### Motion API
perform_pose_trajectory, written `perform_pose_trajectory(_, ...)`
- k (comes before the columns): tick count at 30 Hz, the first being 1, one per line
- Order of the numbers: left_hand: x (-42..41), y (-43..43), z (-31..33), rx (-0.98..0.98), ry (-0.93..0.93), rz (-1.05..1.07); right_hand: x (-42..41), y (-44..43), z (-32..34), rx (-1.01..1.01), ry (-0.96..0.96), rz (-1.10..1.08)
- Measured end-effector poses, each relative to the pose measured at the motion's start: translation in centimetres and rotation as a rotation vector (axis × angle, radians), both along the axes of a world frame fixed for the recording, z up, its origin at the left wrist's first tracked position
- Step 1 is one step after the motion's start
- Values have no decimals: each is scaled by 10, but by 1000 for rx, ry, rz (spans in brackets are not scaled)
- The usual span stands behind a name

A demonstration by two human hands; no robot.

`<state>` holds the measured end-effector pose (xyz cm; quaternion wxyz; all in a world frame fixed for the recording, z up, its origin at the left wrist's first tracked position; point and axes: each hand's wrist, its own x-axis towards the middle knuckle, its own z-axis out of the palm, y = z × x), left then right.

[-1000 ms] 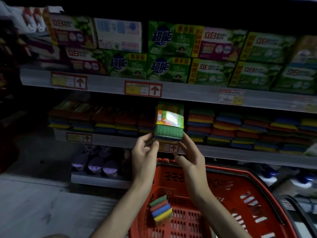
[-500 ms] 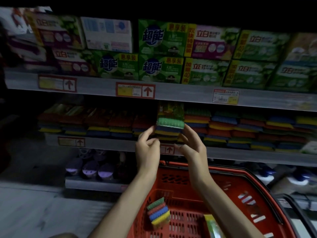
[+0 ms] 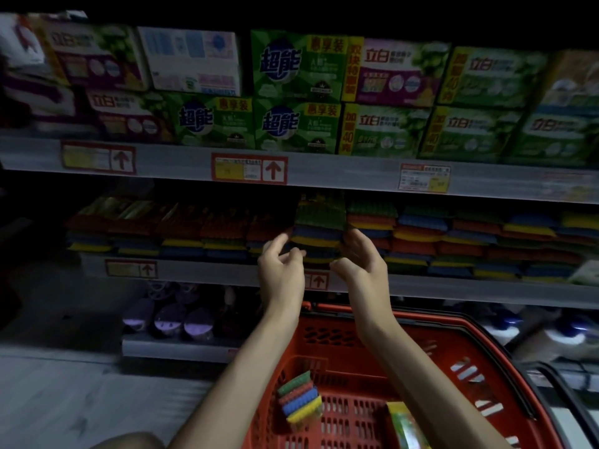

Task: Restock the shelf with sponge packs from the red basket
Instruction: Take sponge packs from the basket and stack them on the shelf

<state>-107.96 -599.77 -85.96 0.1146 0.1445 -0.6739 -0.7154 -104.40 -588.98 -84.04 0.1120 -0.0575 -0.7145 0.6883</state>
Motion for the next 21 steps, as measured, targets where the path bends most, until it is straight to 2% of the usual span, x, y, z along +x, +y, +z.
perform_pose_trajectory(9, -15, 9, 1, -15, -17, 156, -8, -1, -1, 19, -14, -101)
perform_pose_trajectory(15, -17, 13, -2, 109, -50, 208, -12, -1, -7, 28, -25, -255)
perform_pose_trajectory(17, -16, 14, -4, 177, -71, 217, -16, -1, -6, -35, -103, -310)
perform_pose_trajectory(21, -14, 18, -3, 309, -129, 215, -24, -3, -3, -310, -277, -320)
